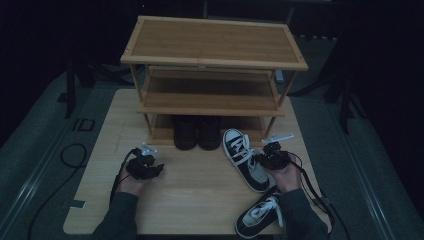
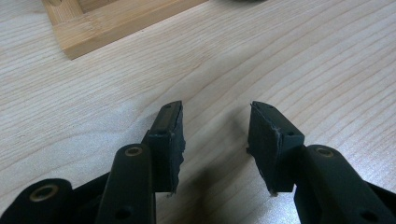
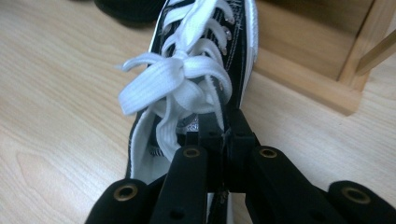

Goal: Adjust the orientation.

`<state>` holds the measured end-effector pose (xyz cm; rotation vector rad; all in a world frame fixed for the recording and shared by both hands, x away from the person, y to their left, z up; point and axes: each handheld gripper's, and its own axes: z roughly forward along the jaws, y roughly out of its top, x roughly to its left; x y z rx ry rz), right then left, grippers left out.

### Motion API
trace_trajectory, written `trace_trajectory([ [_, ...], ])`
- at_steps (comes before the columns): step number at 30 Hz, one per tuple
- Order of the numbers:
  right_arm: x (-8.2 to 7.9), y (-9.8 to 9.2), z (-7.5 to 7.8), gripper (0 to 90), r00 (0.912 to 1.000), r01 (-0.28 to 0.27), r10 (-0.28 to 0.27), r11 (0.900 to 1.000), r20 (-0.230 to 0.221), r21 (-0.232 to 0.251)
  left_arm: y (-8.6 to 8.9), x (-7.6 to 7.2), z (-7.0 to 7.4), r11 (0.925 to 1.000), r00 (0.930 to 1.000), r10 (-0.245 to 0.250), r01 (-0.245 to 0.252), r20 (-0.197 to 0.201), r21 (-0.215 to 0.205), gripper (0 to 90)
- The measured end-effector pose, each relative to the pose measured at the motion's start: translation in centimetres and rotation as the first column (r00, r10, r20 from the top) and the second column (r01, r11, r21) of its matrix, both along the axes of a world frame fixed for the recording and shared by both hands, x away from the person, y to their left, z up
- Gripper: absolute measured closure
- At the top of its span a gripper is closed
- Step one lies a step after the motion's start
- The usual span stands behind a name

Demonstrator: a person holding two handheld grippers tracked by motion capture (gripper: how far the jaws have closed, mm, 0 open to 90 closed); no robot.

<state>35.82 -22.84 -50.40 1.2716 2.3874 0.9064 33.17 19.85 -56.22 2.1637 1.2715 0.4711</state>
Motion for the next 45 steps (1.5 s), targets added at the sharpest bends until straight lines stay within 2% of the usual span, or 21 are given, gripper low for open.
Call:
trace_trajectory([
  [8,-0.1,-0.2,0.6,88.2,0.9986,0.042,-0.044,0.998,0.031,0.038,0.0,0.0,0.0,1.0,1.0,-0.001,0.001,0.001,0.0,55.6],
  [9,0.0,-0.2,0.6,88.2,0.9977,0.062,-0.063,0.997,0.026,0.043,0.0,0.0,0.0,1.0,1.0,-0.001,0.001,0.001,0.0,55.6],
  [13,0.0,0.0,0.4,88.1,0.9974,0.069,-0.07,0.997,0.02,0.04,0.0,0.0,0.0,1.0,1.0,-0.002,0.002,0.0,-0.001,55.7],
  [18,0.0,0.5,-0.1,88.1,0.9966,0.082,-0.082,0.994,0.005,0.067,0.0,0.0,0.0,1.0,1.0,-0.002,0.002,0.001,-0.001,55.6],
  [21,-0.2,0.9,-0.2,88.1,0.9978,0.067,-0.066,0.996,-0.004,0.062,0.0,0.0,0.0,1.0,1.0,-0.002,0.002,0.001,-0.001,55.6],
  [29,-1.2,1.6,0.0,86.3,0.9992,-0.028,0.029,0.998,-0.027,0.052,0.0,0.0,0.0,1.0,1.0,-0.003,0.003,0.001,-0.002,55.6],
  [35,-1.8,1.9,0.2,85.2,0.9959,-0.084,0.086,0.995,-0.029,0.051,0.0,0.0,0.0,1.0,1.0,-0.003,0.003,0.001,-0.002,55.6],
  [45,-2.5,1.8,0.6,84.7,0.9878,-0.134,0.139,0.988,-0.069,0.07,0.0,0.0,0.0,1.0,1.0,-0.003,0.003,0.002,-0.002,55.6],
])
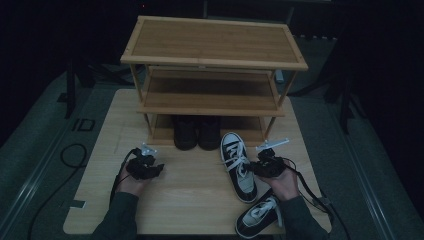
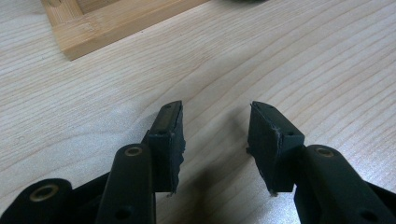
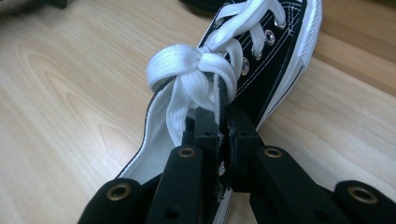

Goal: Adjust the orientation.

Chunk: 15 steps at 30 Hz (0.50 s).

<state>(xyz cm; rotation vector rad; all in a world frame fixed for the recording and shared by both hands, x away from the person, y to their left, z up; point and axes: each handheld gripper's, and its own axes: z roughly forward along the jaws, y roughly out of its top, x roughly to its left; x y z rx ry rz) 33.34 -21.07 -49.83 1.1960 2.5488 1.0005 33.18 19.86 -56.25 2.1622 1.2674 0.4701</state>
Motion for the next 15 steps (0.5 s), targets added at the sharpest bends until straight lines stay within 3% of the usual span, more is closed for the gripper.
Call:
trace_trajectory([
  [10,-0.6,-0.28,0.06,83.6,0.9994,-0.024,0.023,0.999,-0.027,-0.038,-0.01,-0.04,0.0,1.0,1.0,-0.001,0.001,0.0,0.0,55.7],
  [13,-0.78,-0.32,-0.24,79.3,0.9994,-0.018,0.014,0.994,-0.031,-0.11,-0.01,-0.05,0.0,1.0,1.0,-0.001,0.001,0.0,0.0,55.7],
  [15,-1.0,-0.76,-0.25,77.4,0.999,-0.03,0.027,0.997,-0.036,-0.076,-0.02,-0.05,0.0,1.0,1.0,-0.001,0.001,0.0,0.0,55.7],
])
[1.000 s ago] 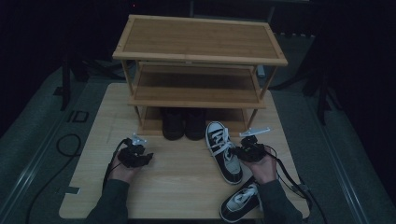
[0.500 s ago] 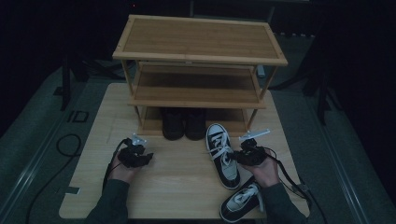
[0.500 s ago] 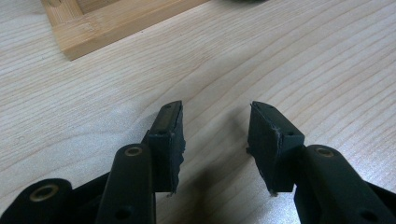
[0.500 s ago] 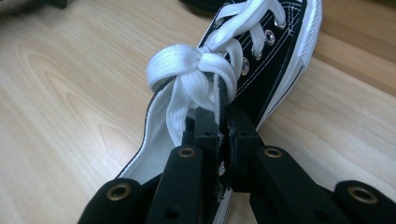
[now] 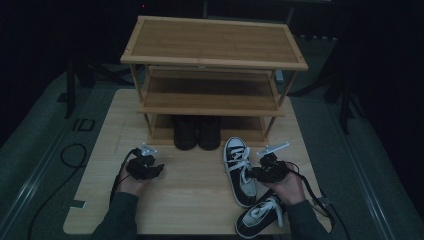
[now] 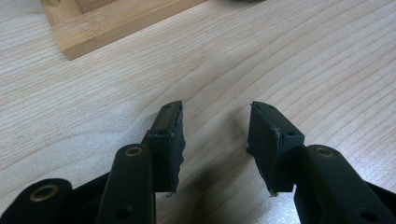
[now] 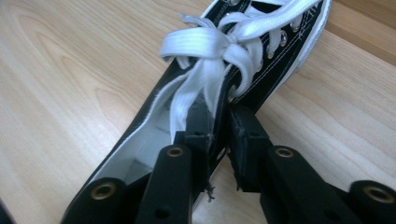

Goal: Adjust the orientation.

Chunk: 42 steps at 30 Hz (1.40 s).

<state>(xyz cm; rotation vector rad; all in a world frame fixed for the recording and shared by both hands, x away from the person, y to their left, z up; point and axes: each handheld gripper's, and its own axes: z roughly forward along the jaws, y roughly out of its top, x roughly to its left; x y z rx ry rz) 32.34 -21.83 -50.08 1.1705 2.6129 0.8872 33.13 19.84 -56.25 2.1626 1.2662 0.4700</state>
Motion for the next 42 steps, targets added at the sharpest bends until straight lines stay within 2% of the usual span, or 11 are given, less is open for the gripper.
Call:
trace_trajectory([
  [4,-0.6,-0.7,0.4,75.8,0.9998,-0.018,0.018,1.0,-0.001,0.022,-0.1,0.0,0.0,1.0,1.0,-0.001,0.001,0.0,0.001,55.6],
  [7,-0.9,-0.8,0.4,78.8,0.9993,-0.033,0.033,0.999,-0.016,0.0,-0.1,0.0,0.0,1.0,1.0,-0.001,0.001,0.002,0.001,55.6],
  [10,-1.1,-0.5,0.1,86.5,0.998,-0.056,0.056,0.998,-0.028,-0.001,-0.1,0.0,0.0,1.0,1.0,-0.001,0.001,0.002,0.001,55.6],
  [14,-1.2,0.6,0.0,87.8,0.9961,-0.084,0.084,0.996,-0.027,-0.023,-0.1,0.0,0.0,1.0,1.0,-0.003,0.003,0.002,0.0,55.6],
  [18,-1.5,1.3,0.2,90.0,0.9896,-0.14,0.141,0.99,-0.029,0.01,-0.1,0.0,0.0,1.0,1.0,-0.004,0.004,0.001,-0.001,55.6],
  [19,-1.6,1.4,0.4,90.0,0.9853,-0.166,0.168,0.985,-0.033,0.052,-0.1,0.0,0.0,1.0,1.0,-0.004,0.004,0.001,0.0,55.5],
  [20,-1.8,1.5,0.6,90.0,0.9822,-0.182,0.185,0.981,-0.032,0.073,-0.1,0.0,0.0,1.0,1.0,-0.004,0.004,0.001,0.0,55.5],
  [23,-1.9,1.7,1.2,90.0,0.9849,-0.173,0.173,0.985,-0.001,0.002,-0.1,0.0,0.0,1.0,1.0,-0.005,0.005,0.001,-0.001,55.5],
  [31,-1.8,0.2,1.1,88.0,0.9905,-0.138,0.138,0.99,0.0,-0.016,0.0,0.0,0.0,1.0,1.0,-0.006,0.006,0.002,-0.002,55.4],
  [35,-1.8,-1.3,0.9,84.5,0.9958,-0.092,0.092,0.995,0.0,-0.043,0.0,0.0,0.0,1.0,1.0,-0.005,0.005,0.002,-0.003,55.4],
  [42,-1.9,-3.3,0.9,83.7,0.9986,-0.053,0.053,0.998,0.002,-0.042,-0.1,0.0,0.0,1.0,1.0,-0.005,0.005,0.003,-0.004,54.9],
])
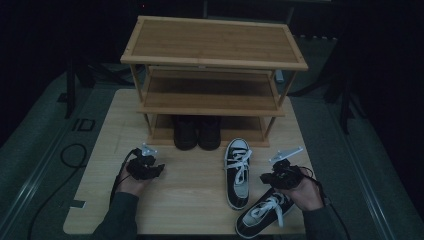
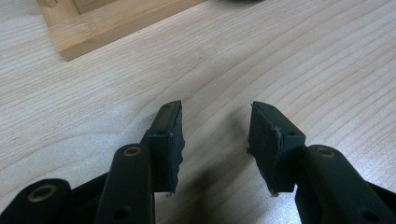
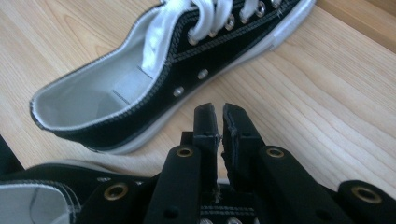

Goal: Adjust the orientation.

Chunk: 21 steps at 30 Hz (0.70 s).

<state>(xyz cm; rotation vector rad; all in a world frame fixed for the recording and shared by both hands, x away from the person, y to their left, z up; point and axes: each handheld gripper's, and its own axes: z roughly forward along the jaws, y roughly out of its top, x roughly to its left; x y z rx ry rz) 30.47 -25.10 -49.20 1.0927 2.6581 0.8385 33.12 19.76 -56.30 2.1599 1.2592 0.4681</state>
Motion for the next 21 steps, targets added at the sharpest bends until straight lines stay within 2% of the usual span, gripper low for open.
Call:
trace_trajectory([
  [10,0.0,-1.4,0.0,80.8,0.9998,0.02,-0.021,1.0,-0.008,-0.021,0.0,0.0,0.0,1.0,1.0,-0.002,0.002,0.001,-0.002,54.7],
  [21,-0.3,-3.2,0.1,79.0,0.9972,0.071,-0.073,0.996,-0.019,-0.058,0.0,0.0,0.0,1.0,1.0,-0.002,0.002,0.002,-0.002,53.9],
])
